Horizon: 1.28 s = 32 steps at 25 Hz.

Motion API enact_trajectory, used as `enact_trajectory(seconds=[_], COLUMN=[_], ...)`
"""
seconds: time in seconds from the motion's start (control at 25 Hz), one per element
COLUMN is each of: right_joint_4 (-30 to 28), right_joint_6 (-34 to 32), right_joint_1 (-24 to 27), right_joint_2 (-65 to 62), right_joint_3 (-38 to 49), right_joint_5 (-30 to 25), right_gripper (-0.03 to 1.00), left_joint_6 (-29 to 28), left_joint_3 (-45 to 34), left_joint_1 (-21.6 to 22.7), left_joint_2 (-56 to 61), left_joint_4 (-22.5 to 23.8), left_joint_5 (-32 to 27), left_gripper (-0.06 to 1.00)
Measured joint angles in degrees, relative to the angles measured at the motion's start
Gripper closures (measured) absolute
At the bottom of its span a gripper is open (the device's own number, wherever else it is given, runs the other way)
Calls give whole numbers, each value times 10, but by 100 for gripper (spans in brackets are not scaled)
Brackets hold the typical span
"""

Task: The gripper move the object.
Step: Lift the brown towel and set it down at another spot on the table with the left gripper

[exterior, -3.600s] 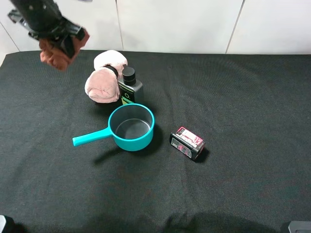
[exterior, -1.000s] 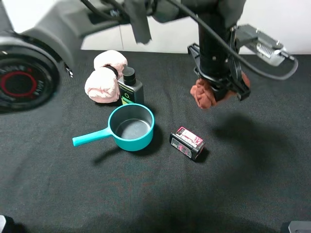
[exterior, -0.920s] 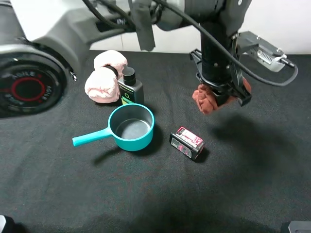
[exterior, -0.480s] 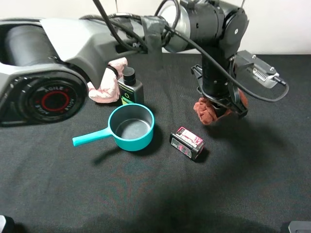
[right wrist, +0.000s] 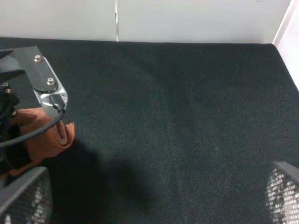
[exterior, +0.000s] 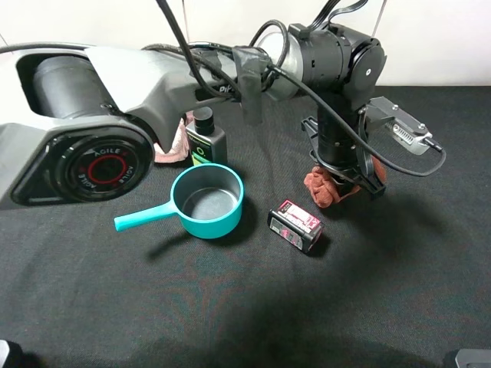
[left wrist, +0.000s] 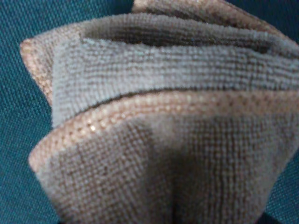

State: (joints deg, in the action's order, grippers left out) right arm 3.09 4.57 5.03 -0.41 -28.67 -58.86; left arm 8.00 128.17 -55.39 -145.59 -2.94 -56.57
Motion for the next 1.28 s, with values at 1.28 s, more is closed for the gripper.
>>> enact_trajectory(seconds=[1.28], right_joint_4=[0], right_joint_6=[0], right_joint_1=[0], right_joint_2=[0], right_joint_3=[0], right_joint_5=[0], right_gripper=[27], left_joint_6=[3], left_joint_3=[0], left_joint_1=[0], left_joint_2=[-27], left_joint_4=[-3], left_joint_5=[10], left_gripper=[55])
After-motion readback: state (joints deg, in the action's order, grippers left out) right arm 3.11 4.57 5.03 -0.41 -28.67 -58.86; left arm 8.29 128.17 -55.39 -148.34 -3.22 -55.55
